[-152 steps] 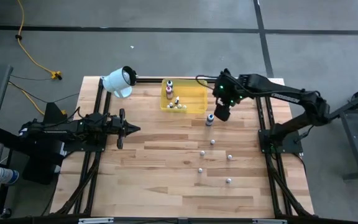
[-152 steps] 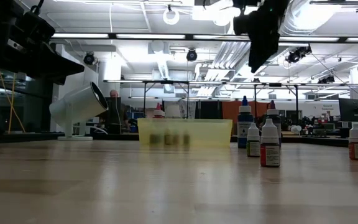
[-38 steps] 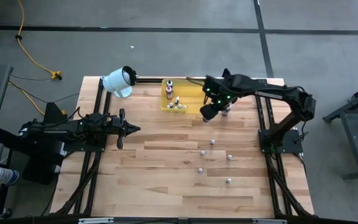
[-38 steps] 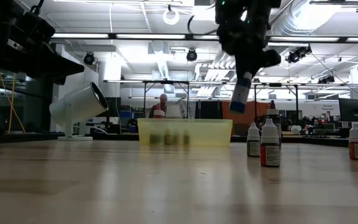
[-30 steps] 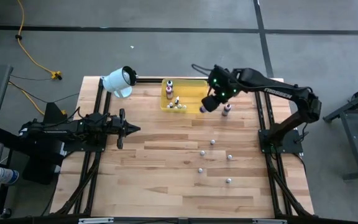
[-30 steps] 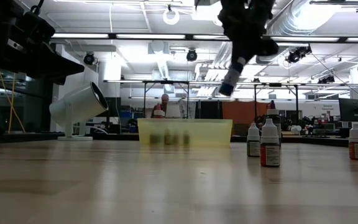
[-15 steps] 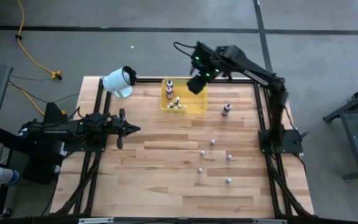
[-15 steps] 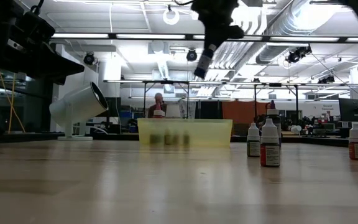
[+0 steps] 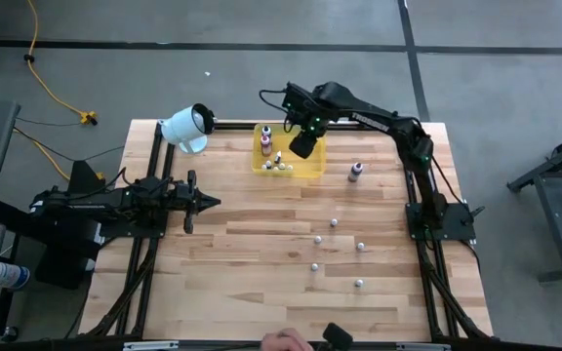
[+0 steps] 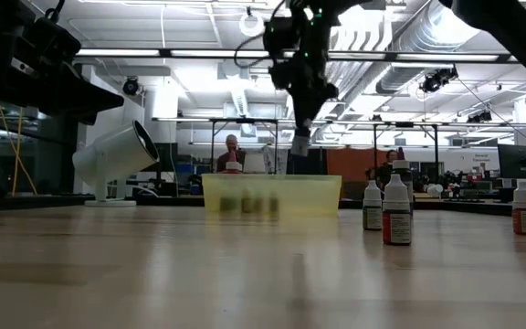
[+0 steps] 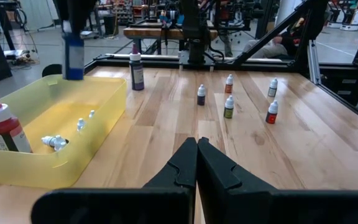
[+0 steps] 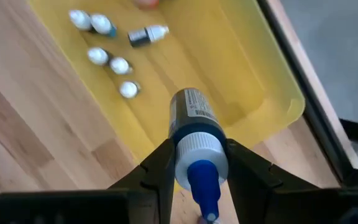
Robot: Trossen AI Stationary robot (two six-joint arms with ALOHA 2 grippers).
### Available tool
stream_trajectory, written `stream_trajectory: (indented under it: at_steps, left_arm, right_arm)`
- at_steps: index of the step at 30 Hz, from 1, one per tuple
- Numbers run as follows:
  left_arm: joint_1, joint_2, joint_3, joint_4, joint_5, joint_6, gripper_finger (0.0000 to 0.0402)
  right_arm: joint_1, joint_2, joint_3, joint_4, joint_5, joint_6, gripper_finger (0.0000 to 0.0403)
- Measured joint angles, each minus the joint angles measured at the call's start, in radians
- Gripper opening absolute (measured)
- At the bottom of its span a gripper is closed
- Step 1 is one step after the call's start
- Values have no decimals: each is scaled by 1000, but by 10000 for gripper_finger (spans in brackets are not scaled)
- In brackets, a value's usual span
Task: Pick & Place food coloring
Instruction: Put the large blue food coloring bottle into the yellow container
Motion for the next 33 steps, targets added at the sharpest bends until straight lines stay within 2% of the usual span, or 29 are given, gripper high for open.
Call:
stream_trajectory:
  at_steps: [6,22,33]
  left_arm:
    - [0,0,0,0,0,0,0]
    - [0,0,0,0,0,0,0]
    - [0,0,0,0,0,0,0]
  right_arm:
    - [-39,37,-67,32,-1,4,118]
    - [-173,138,-13,51,-72,167,119]
    - [-222,145,-17,49,-98,173,121]
